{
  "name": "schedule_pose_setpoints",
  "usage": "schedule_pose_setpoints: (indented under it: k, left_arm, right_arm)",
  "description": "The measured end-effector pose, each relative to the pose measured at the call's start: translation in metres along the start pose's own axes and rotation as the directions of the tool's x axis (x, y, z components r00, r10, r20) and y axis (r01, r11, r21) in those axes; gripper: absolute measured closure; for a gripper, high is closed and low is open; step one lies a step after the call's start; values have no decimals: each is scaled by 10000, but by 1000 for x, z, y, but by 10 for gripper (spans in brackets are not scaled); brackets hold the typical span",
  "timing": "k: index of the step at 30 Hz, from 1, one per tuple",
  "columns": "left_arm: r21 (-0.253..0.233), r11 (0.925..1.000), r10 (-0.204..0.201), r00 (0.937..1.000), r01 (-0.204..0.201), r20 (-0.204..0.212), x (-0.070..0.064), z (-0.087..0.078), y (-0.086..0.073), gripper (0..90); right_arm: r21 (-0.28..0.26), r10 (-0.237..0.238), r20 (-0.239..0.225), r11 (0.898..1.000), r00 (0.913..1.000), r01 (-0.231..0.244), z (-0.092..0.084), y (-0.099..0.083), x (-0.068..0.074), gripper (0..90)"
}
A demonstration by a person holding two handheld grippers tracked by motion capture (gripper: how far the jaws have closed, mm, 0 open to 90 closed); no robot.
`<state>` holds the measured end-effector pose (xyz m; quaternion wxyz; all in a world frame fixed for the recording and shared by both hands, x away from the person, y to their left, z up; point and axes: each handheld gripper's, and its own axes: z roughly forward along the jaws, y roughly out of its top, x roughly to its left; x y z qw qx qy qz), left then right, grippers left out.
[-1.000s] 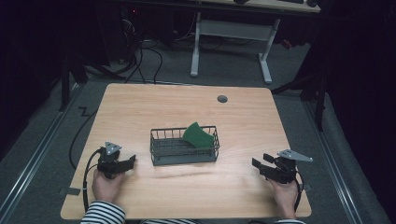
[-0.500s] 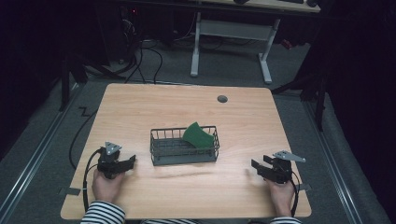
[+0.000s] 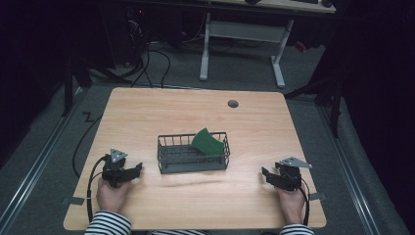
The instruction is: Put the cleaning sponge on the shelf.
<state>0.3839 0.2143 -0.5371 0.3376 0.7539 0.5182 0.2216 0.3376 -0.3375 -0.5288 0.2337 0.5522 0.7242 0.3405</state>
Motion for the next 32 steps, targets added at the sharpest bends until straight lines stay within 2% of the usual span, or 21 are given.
schedule_pose_setpoints:
  k: [6, 16, 32]
  left_arm:
    - [-1, 10000, 5, 10000, -5, 3, 0, 0, 0, 255]
    - [-5, 10000, 34, 10000, -34, 23, -1, 0, 0, 253]
    - [-1, 10000, 27, 10000, -27, 0, -2, -1, 0, 263]
  right_arm:
    - [389, -299, 279, 9988, 9992, 288, 4, 1, 3, 333]
    - [409, -413, 495, 9984, 9979, 393, 4, 1, 6, 309]
    - [410, -484, 364, 9981, 9982, 469, 4, 1, 7, 311]
